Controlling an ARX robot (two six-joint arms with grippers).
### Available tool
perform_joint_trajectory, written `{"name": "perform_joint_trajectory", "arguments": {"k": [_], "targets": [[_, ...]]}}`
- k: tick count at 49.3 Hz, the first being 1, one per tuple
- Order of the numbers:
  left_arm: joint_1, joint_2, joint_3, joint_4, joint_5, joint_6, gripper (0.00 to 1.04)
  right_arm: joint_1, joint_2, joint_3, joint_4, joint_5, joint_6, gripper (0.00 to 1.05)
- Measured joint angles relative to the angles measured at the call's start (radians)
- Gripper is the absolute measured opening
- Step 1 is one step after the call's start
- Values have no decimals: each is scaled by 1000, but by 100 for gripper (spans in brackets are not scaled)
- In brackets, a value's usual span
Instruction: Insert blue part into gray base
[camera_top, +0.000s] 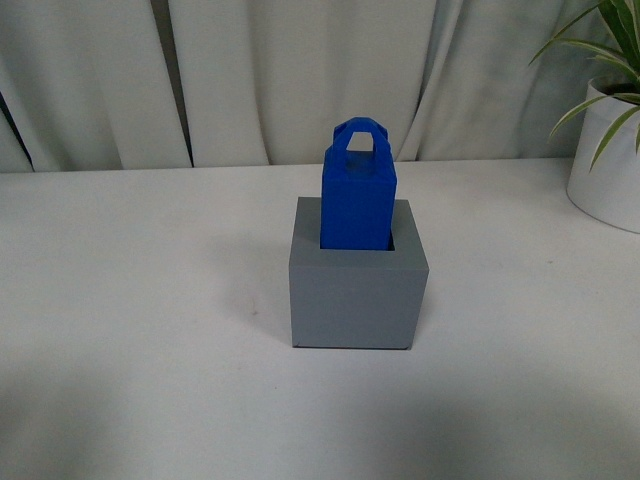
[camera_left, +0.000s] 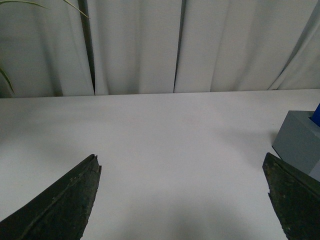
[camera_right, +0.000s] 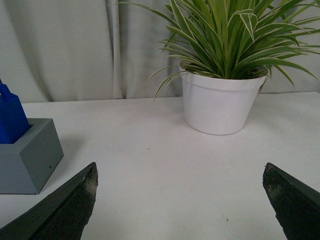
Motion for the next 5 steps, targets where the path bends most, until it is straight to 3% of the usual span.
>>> {"name": "perform_joint_trajectory", "arguments": {"k": [5], "targets": [[0, 0, 0, 0, 0, 0, 99, 0, 0, 0, 0, 0, 0, 97]]}}
